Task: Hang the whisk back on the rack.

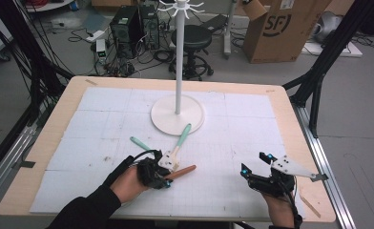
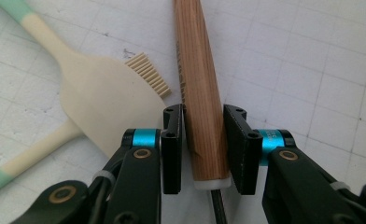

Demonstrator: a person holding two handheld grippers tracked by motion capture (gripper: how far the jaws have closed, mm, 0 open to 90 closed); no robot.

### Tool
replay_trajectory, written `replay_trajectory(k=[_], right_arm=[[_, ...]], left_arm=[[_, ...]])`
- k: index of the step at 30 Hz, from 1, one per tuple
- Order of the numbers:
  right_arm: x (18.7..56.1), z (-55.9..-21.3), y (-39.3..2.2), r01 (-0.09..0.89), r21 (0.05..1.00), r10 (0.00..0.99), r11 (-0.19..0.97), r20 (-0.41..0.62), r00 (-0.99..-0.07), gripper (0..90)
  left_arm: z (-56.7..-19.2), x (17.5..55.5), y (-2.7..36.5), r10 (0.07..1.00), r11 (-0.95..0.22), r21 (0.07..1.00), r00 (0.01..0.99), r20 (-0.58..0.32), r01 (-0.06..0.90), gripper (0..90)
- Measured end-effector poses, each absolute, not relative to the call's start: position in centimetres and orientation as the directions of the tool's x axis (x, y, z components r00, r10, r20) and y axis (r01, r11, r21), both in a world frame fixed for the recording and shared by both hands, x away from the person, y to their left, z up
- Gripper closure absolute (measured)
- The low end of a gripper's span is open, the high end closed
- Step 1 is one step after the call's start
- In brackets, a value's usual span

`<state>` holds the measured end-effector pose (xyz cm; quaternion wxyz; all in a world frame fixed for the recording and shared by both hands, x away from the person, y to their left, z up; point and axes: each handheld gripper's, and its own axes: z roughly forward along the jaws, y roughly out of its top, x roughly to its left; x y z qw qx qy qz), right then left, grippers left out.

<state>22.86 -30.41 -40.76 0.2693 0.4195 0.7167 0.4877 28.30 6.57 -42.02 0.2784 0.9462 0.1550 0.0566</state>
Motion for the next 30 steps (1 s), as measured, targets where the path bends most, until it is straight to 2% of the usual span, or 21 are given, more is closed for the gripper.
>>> replay_trajectory(k=[8,17,26,30], right_arm=[[22.9,-40.9,-30.4,0.343,0.926,0.863,0.157,0.041,-0.504,20.5],[22.9,-40.8,-29.6,0.336,0.933,0.838,0.126,0.081,-0.539,20.4],[23.9,-39.8,-26.2,0.306,0.946,0.781,0.111,0.107,-0.615,19.7],[25.0,-38.7,-24.1,0.309,0.948,0.709,0.081,0.163,-0.686,19.7]], left_arm=[[-41.1,28.4,7.4,0.319,-0.758,0.596,0.948,-0.013,0.264,70.7],[-38.5,28.3,10.1,0.356,-0.639,0.721,0.934,-0.032,0.268,70.8],[-35.7,28.2,12.6,0.403,-0.472,0.85,0.915,-0.026,0.233,70.8],[-35.1,27.9,13.0,0.417,-0.412,0.888,0.909,-0.014,0.202,70.7]])
